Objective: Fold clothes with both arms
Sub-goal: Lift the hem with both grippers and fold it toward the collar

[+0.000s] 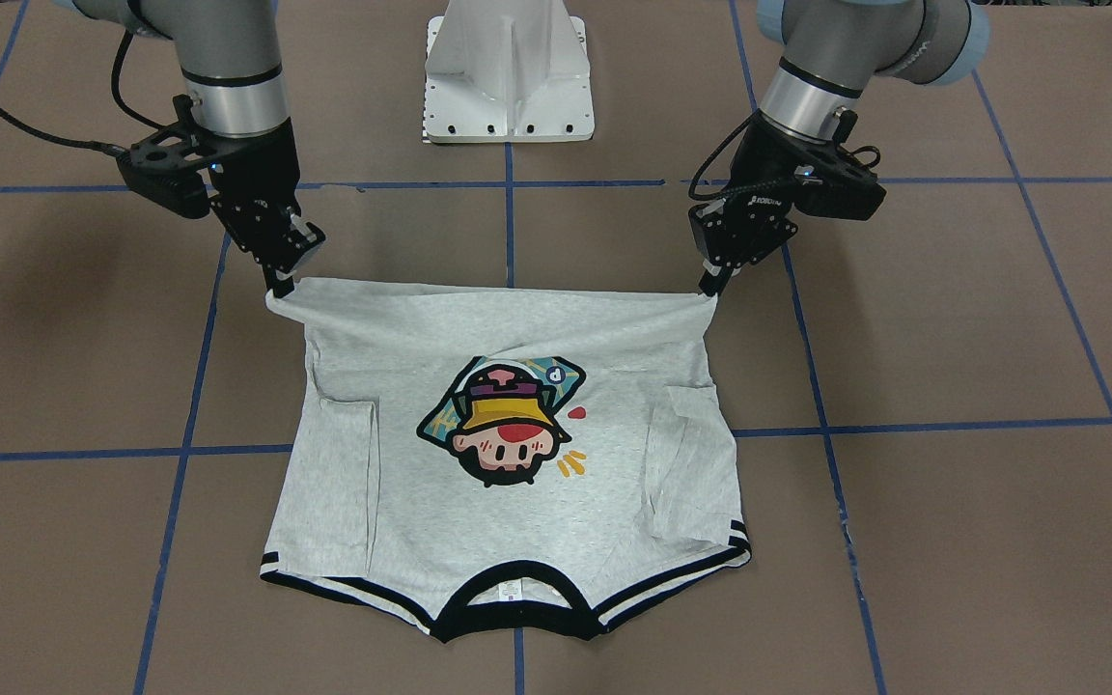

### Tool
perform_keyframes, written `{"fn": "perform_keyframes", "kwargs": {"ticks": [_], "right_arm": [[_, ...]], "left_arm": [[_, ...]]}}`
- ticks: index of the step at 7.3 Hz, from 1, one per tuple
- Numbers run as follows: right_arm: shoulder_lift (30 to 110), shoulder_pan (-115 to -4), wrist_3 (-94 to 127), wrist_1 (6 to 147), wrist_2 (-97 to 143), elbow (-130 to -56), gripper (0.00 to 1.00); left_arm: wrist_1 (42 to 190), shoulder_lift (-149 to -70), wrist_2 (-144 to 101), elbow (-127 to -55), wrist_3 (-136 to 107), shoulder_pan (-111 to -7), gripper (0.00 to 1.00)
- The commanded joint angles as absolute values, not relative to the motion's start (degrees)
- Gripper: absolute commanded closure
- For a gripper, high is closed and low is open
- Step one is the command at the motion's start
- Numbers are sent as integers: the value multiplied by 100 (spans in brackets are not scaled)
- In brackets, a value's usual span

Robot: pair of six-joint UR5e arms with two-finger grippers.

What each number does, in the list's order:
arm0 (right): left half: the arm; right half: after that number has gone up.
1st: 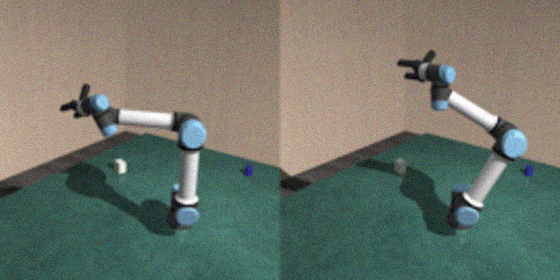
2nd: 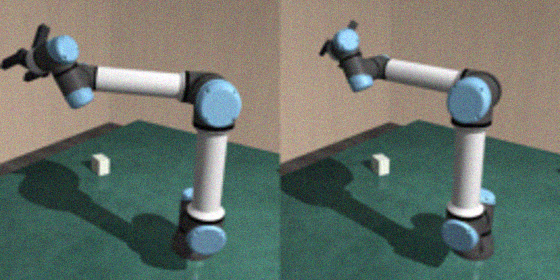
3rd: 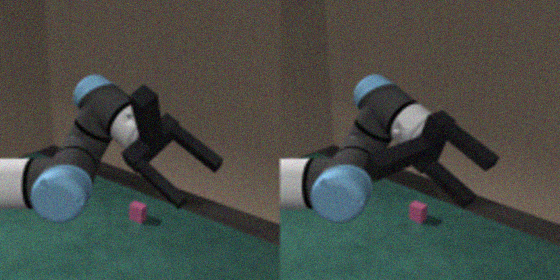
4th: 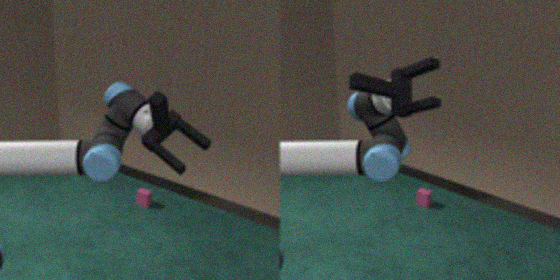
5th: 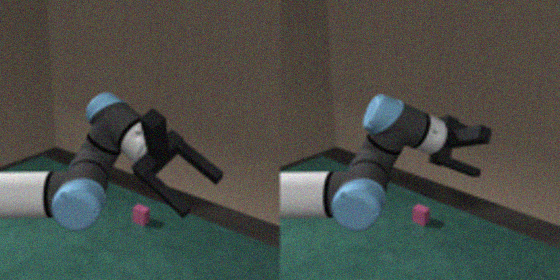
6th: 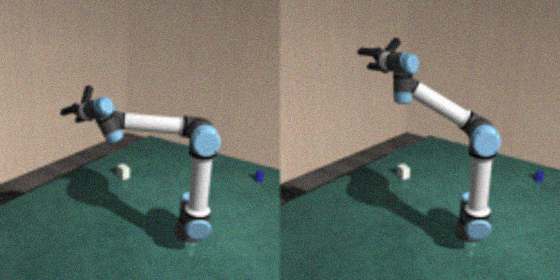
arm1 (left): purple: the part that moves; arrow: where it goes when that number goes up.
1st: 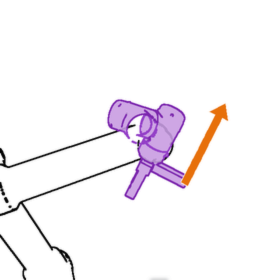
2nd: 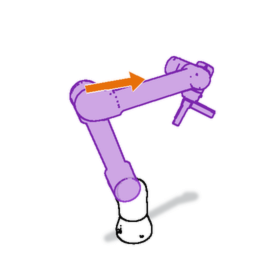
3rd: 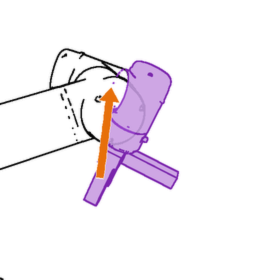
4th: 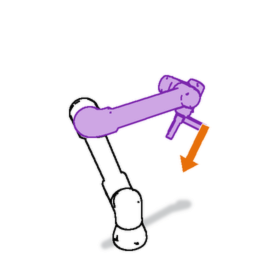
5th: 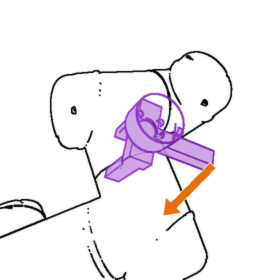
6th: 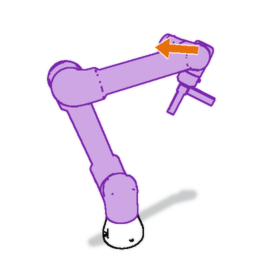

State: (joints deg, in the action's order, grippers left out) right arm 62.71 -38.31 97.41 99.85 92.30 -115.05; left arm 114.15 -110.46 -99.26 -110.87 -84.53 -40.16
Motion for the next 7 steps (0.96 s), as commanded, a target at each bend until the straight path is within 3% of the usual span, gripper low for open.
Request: {"fn": "perform_keyframes", "kwargs": {"ticks": [1, 3, 5, 7], "right_arm": [[5837, -4261, 9389, 9914, 9272, -10743, 100], [5364, -4481, 9264, 9557, 9307, -9893, 100], [5073, -4622, 9264, 8679, 9308, -8803, 100], [4948, -4641, 9246, 8229, 9308, -8194, 100]], "left_arm": [[11522, -11530, -9914, -10356, -8185, -4288, 100], [11531, -11601, -9905, -10144, -8025, -4535, 100], [11618, -12004, -9888, -9470, -7919, -4640, 100], [12581, -12093, -9879, -8600, -7919, -4641, 100]]}}
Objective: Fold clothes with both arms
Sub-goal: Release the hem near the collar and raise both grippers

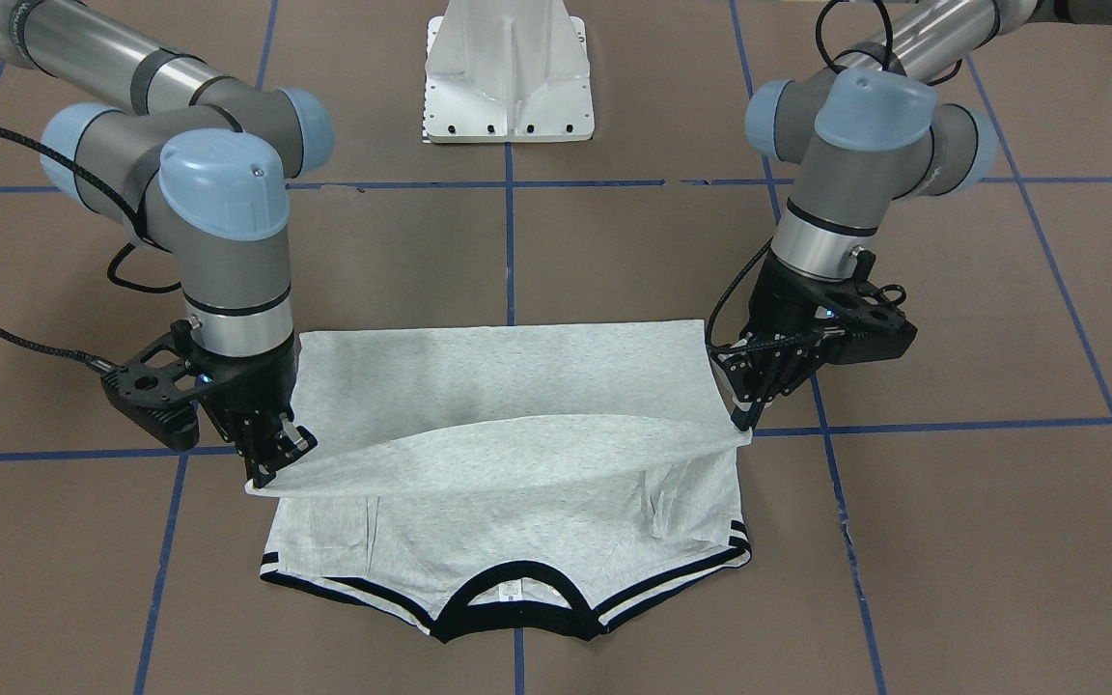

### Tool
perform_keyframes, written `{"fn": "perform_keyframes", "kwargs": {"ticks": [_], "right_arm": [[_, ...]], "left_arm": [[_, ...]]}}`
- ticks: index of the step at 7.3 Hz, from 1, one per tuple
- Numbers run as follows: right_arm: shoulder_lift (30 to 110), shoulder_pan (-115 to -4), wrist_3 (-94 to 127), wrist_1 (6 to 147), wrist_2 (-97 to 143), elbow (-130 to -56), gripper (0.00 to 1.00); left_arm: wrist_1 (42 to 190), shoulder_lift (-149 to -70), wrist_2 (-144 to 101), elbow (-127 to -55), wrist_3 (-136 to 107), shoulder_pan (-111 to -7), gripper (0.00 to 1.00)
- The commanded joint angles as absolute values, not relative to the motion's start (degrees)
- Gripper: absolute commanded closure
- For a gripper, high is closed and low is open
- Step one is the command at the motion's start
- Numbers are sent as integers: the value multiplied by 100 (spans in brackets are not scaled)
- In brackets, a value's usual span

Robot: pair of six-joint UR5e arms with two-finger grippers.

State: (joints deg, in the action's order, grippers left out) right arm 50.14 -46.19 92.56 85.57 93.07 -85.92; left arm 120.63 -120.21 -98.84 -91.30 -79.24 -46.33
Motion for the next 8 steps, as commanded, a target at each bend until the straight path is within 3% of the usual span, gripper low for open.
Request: {"fn": "perform_keyframes", "kwargs": {"ticks": [1, 4, 8], "right_arm": [[4940, -4641, 9237, 8061, 9308, -8009, 100], [4765, -4825, 9228, 7471, 9299, -7261, 100], [4676, -4764, 9246, 7471, 9308, -7146, 100]], "left_arm": [[12856, -12207, -9862, -8161, -7919, -4641, 100], [13201, -12349, -9677, -7743, -7910, -4684, 100], [13219, -12357, -9668, -7532, -7787, -4693, 100]]}}
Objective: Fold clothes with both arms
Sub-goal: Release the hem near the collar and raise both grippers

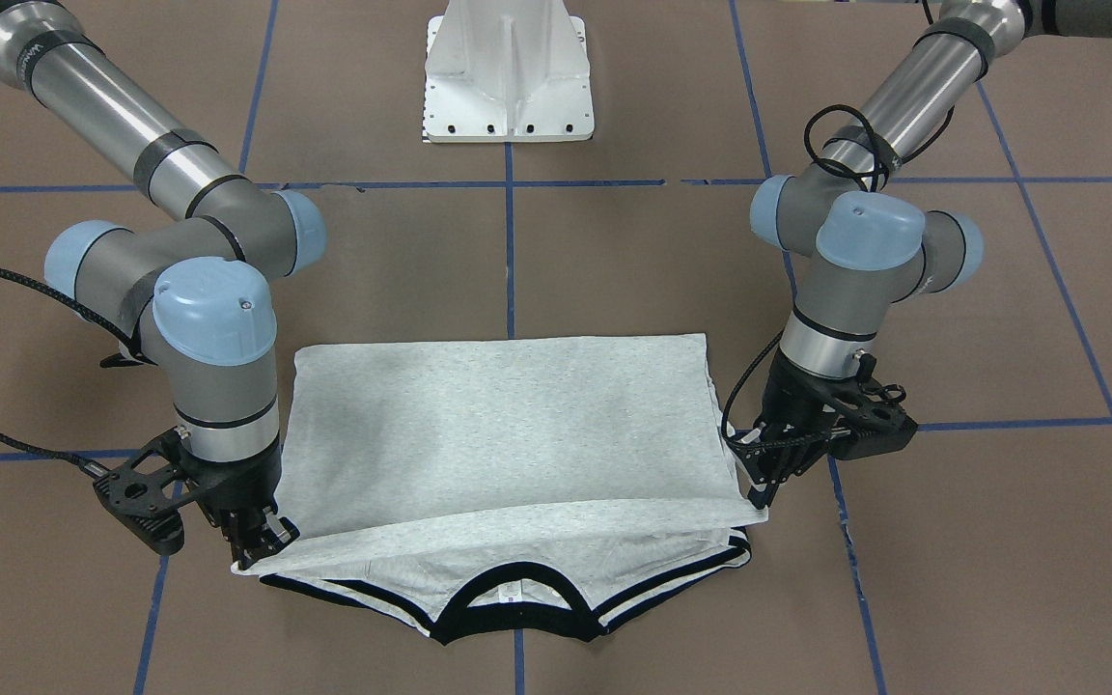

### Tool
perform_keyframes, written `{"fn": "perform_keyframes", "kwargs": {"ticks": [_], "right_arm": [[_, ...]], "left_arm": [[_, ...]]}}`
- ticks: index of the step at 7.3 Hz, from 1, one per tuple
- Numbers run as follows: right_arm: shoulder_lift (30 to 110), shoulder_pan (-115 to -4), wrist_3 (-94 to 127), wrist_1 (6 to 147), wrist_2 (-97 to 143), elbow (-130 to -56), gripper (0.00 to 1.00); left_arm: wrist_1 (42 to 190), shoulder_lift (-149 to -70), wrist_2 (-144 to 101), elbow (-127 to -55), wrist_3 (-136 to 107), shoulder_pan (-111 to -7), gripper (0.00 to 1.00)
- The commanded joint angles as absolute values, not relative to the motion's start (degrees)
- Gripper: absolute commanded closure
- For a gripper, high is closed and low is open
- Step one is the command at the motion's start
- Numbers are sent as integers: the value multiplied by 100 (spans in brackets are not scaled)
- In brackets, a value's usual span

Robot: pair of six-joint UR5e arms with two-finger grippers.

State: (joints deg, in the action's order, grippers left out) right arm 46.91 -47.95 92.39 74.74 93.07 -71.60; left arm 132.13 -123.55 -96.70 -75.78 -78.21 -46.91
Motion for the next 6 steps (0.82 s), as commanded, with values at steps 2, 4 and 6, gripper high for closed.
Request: {"fn": "perform_keyframes", "kwargs": {"ticks": [2, 4, 6], "right_arm": [[4693, -4650, 9255, 7462, 9273, -7137, 100], [4693, -4658, 9351, 7366, 9299, -7137, 50], [4754, -4667, 9430, 7321, 9473, -7468, 1]], "left_arm": [[13219, -12357, -9668, -7523, -7787, -4693, 100], [13297, -12357, -9668, -7532, -7796, -4719, 39], [13473, -12357, -9677, -7541, -7831, -4807, 37]]}}
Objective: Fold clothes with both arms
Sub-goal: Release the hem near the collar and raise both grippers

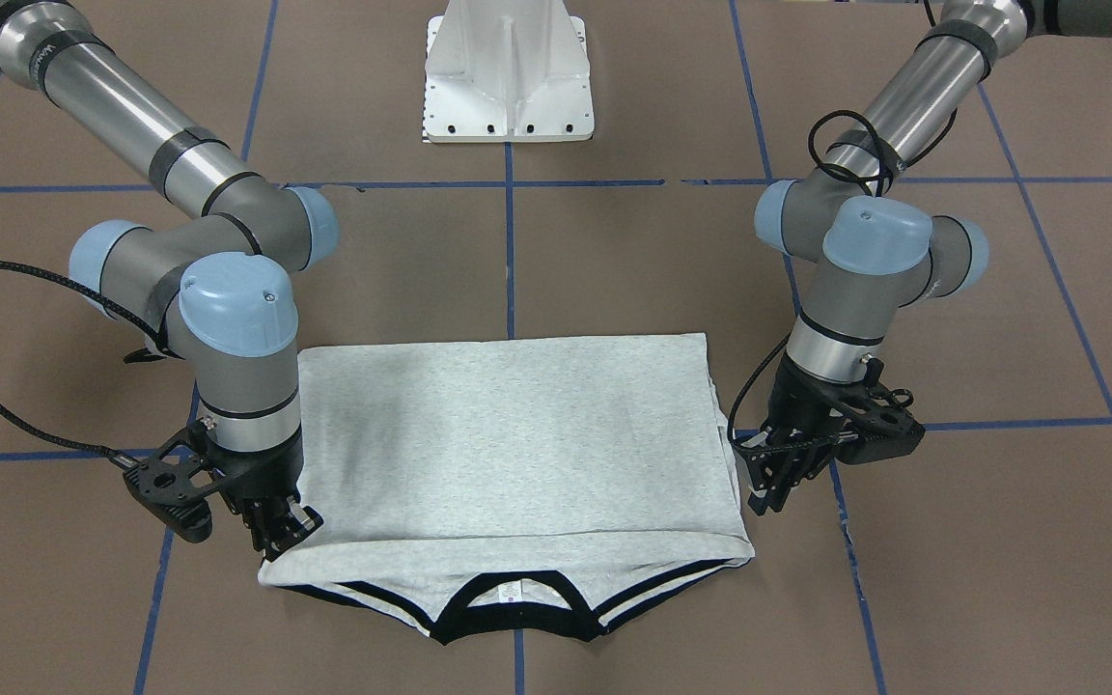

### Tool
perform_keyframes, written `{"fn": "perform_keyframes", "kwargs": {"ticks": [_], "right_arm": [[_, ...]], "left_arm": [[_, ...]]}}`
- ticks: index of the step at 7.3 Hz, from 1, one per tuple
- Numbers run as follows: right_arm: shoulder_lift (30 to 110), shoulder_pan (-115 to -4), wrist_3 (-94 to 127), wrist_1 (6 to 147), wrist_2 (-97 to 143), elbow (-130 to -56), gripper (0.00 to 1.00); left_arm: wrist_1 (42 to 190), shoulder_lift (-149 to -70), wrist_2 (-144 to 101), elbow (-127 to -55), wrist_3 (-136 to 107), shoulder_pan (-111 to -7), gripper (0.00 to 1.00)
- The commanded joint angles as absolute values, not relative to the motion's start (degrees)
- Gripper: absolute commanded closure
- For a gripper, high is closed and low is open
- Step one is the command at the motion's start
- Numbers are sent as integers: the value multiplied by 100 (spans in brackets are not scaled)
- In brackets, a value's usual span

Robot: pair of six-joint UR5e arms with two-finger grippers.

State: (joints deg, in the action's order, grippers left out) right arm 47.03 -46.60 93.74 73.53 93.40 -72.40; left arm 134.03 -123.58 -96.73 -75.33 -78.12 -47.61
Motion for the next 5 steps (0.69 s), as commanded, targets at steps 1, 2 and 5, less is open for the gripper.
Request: {"fn": "perform_keyframes", "kwargs": {"ticks": [1, 2, 5], "right_arm": [[5051, -4684, 9474, 7313, 9857, -8028, 0], [5532, -4511, 9536, 7321, 9913, -8729, 0], [6789, -3851, 10255, 7295, 9914, -10119, 0]], "left_arm": [[13474, -12349, -9677, -7558, -7848, -4816, 37], [13474, -12357, -9703, -7567, -7910, -4860, 37], [13482, -12340, -9729, -7611, -8024, -4869, 37]]}}
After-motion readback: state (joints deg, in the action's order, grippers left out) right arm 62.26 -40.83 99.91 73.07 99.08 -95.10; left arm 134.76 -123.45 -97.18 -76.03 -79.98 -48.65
